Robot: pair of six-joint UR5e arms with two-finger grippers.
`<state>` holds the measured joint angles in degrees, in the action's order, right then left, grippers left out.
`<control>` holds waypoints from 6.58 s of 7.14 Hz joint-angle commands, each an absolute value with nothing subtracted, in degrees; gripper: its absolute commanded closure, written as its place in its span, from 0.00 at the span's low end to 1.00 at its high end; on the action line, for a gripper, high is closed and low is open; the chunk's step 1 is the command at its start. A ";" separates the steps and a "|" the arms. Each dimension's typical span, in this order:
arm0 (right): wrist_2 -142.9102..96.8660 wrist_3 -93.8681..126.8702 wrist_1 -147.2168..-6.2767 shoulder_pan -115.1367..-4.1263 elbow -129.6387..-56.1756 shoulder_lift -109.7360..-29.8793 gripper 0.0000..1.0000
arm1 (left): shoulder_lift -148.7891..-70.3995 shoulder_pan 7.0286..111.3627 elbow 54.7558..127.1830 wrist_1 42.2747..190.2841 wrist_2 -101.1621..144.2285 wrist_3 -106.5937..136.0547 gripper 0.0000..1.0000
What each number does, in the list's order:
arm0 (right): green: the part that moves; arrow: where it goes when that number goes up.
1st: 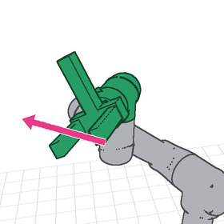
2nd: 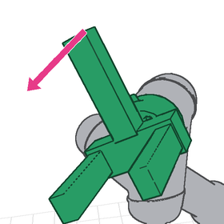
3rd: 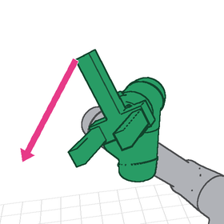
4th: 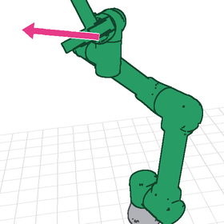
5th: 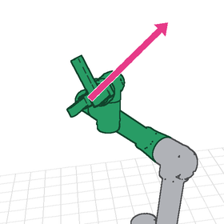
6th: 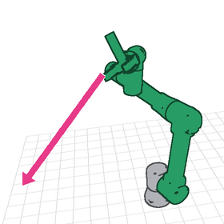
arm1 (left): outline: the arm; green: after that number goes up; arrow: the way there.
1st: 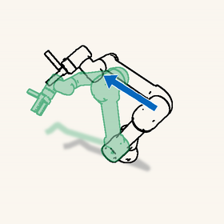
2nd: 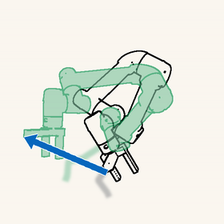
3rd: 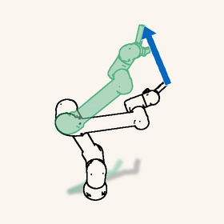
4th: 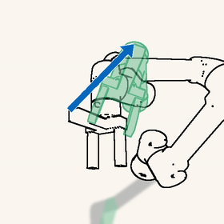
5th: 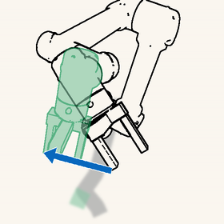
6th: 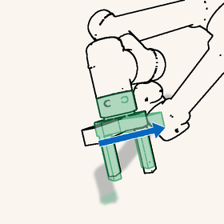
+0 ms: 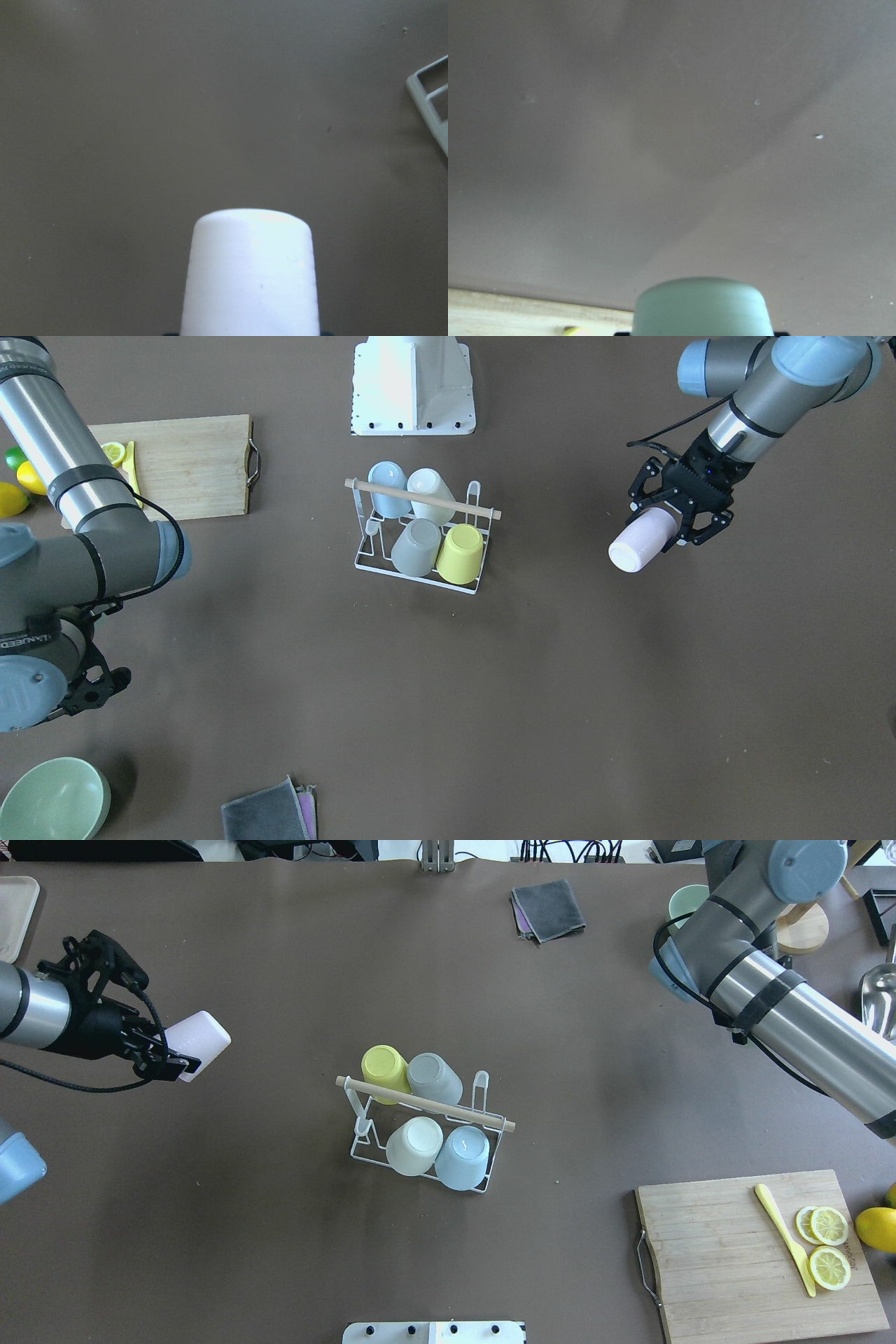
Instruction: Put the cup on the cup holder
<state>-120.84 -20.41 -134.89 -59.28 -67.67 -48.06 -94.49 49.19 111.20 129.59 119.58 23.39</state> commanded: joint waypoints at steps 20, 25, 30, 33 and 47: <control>-82.86 34.19 -26.89 -38.98 -100.20 -68.44 1.00 | -106.69 3.78 97.03 181.76 41.66 24.52 0.84; -77.88 33.75 2.16 -33.59 -86.58 -66.01 1.00 | -107.23 4.04 96.51 181.85 41.57 24.52 0.84; -71.37 33.40 12.47 -24.80 -80.35 -63.91 1.00 | -107.84 4.22 94.75 181.93 41.48 24.70 0.82; -67.59 31.38 12.65 -21.89 -79.19 -62.23 1.00 | -107.75 4.22 94.75 181.93 41.40 24.70 0.01; -66.89 28.04 17.84 -19.42 -79.10 -63.81 0.01 | -83.86 17.69 111.62 160.02 67.94 53.65 0.01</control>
